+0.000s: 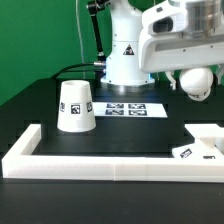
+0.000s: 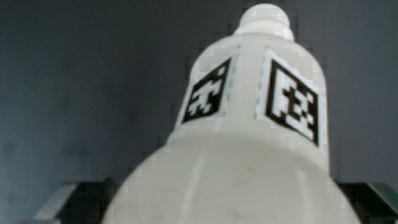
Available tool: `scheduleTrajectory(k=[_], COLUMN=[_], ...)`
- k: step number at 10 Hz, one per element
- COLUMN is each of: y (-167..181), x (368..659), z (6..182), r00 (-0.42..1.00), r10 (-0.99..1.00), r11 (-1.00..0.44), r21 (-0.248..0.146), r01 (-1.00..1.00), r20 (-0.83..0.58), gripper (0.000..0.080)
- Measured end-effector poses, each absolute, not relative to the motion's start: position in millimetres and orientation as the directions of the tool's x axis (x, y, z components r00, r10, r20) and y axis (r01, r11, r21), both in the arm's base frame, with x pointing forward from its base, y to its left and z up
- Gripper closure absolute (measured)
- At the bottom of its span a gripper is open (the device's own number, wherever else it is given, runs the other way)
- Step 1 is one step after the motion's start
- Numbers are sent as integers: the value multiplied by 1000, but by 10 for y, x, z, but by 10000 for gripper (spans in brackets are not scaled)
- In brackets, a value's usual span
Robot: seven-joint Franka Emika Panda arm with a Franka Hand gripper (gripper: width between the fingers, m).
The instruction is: Assemble lamp
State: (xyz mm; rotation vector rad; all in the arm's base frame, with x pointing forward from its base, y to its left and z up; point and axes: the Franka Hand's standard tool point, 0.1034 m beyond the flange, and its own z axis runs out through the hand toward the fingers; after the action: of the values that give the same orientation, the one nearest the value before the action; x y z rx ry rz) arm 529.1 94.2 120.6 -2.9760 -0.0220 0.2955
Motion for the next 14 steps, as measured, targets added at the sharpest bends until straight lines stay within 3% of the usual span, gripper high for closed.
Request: scheduleTrajectory(k=[2,5,9,14], y=[914,877,748,731], x=[5418,5436,5582,5619], z=[1359,1301,1395,1393], r00=[999,994,964,948], r10=[20,3,206,245], r11=[-990,-992,-973,-965], r21=[-142,-123,-65,-45], r01=[13,17,220,260], r20=[-44,112,169,204], gripper=[223,223,223,223])
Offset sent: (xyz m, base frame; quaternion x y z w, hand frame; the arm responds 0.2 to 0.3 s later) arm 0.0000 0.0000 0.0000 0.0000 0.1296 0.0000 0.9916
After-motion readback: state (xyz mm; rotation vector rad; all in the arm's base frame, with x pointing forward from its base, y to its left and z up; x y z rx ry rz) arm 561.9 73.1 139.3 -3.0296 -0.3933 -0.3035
